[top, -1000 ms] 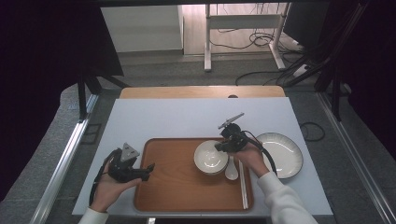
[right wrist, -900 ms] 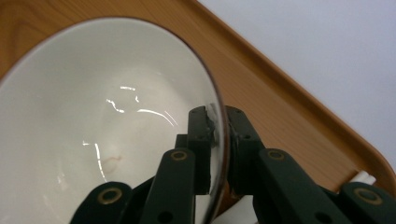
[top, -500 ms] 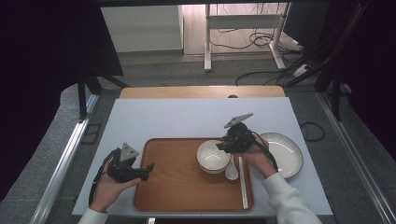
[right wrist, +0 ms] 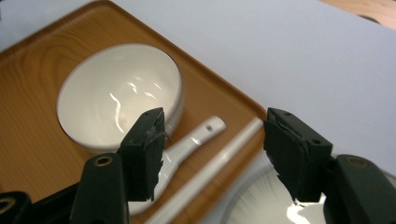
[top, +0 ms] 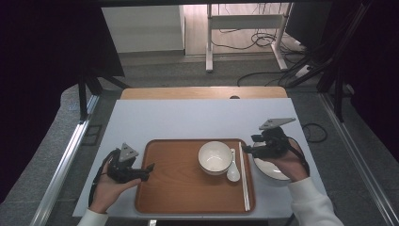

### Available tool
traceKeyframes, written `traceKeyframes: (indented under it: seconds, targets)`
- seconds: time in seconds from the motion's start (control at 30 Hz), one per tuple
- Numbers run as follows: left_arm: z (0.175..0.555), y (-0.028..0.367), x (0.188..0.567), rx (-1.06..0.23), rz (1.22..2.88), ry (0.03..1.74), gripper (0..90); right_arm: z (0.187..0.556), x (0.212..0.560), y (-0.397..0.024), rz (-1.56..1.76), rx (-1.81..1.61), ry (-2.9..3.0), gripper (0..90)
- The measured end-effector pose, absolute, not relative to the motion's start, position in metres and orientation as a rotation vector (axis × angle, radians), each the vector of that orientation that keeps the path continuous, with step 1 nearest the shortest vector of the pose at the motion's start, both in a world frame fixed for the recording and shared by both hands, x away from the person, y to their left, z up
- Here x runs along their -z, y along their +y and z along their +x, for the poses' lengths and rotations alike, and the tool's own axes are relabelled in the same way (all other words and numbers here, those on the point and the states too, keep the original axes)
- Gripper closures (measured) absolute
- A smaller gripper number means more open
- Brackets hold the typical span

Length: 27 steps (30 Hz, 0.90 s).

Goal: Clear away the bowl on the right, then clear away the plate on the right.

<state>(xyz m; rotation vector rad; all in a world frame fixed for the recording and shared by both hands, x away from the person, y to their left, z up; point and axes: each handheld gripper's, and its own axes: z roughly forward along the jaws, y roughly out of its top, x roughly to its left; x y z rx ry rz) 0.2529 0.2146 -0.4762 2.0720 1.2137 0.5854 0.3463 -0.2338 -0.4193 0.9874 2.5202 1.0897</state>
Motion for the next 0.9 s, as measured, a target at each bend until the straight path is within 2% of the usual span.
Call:
traceKeyframes:
  seconds: [0.37, 0.9]
  targets:
    - [0.253, 0.212, 0.474, -0.58, 2.063, 1.206, 16.5, 0.342, 0.422, -0.303, 1.184, -1.069, 2.39, 37.8]
    - [0.252, 0.213, 0.474, -0.576, 2.064, 1.21, 16.4, 0.347, 0.421, -0.334, 1.288, -1.037, 2.335, 37.1]
